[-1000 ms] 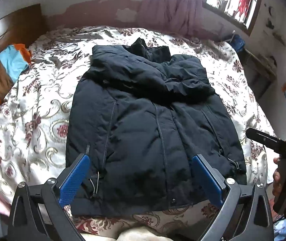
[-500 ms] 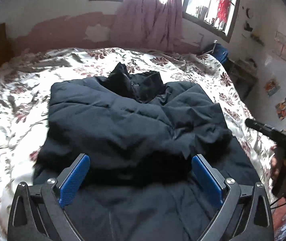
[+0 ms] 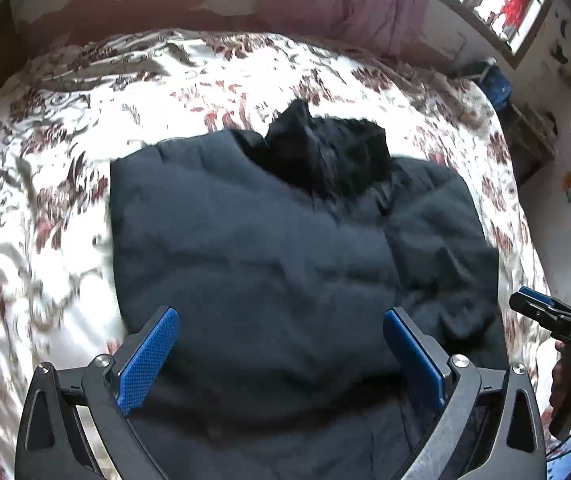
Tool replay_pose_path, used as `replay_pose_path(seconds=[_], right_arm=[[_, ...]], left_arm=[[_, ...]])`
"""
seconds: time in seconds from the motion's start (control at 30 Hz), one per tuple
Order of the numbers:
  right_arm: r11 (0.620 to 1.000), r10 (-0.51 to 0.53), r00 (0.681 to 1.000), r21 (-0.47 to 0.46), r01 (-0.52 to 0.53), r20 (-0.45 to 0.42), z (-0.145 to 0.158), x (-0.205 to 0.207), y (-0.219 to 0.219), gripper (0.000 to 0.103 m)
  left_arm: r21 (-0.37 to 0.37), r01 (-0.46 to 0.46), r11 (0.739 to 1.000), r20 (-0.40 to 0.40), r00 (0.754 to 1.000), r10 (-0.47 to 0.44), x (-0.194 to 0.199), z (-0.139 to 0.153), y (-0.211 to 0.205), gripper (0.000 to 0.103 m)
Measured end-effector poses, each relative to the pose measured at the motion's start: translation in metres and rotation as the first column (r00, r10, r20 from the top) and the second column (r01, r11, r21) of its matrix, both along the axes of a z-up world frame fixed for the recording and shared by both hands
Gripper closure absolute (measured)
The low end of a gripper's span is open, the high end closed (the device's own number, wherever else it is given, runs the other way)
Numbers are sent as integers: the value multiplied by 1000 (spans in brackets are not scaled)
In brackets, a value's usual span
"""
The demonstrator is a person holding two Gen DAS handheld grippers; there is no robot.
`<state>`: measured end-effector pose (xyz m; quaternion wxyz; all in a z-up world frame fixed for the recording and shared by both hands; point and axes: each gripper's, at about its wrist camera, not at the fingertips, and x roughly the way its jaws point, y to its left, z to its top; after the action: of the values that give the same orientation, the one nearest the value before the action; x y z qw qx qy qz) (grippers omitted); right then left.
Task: Fold large clothes
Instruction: 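Grasp the jacket hem with the left gripper while the right gripper grasps the hem too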
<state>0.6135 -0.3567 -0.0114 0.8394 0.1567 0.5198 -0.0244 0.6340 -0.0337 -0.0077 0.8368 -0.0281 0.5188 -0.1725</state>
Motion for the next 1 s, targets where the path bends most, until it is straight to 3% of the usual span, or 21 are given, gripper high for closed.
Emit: replay_pose_path(seconds=[0.2, 0.4, 0.47, 0.6, 0.73, 0.8, 0.93, 0.97, 1.0], right_arm=[[1000, -7, 999, -18, 7, 37, -5, 105, -4, 17], [997, -60, 998, 43, 59, 36, -26, 185, -12, 21], [997, -54, 999, 59, 54, 6, -36, 210, -12, 23], [996, -45, 999, 73, 46, -21, -51, 243, -10, 43], [996, -24, 999, 91, 27, -32, -66, 263, 3, 49], [998, 10, 1000, 65, -8, -27, -70, 272, 14, 55], [999, 31, 999, 33, -30, -9, -70, 281, 19, 80], [999, 40, 999, 19, -40, -13, -69, 281, 18, 91], [999, 49, 999, 5, -49, -19, -69, 279, 15, 93]], left_arm=[[9, -10, 1000, 79, 997, 10, 70, -1, -23, 1], [51, -65, 997, 130, 990, 58, 147, -7, -62, 1], [42, -87, 995, 123, 989, 81, 166, -11, -67, 2], [47, -111, 993, 65, 992, 108, 199, -26, -76, 3], [60, -86, 994, -3, 996, 86, 222, -47, -86, 9], [59, -77, 995, -23, 997, 79, 228, -53, -88, 37], [-25, -49, 998, -24, 999, 48, 233, -58, -84, 71], [-45, -31, 999, -19, 999, 30, 232, -57, -85, 83], [-49, -16, 999, -14, 1000, 15, 231, -56, -87, 89]])
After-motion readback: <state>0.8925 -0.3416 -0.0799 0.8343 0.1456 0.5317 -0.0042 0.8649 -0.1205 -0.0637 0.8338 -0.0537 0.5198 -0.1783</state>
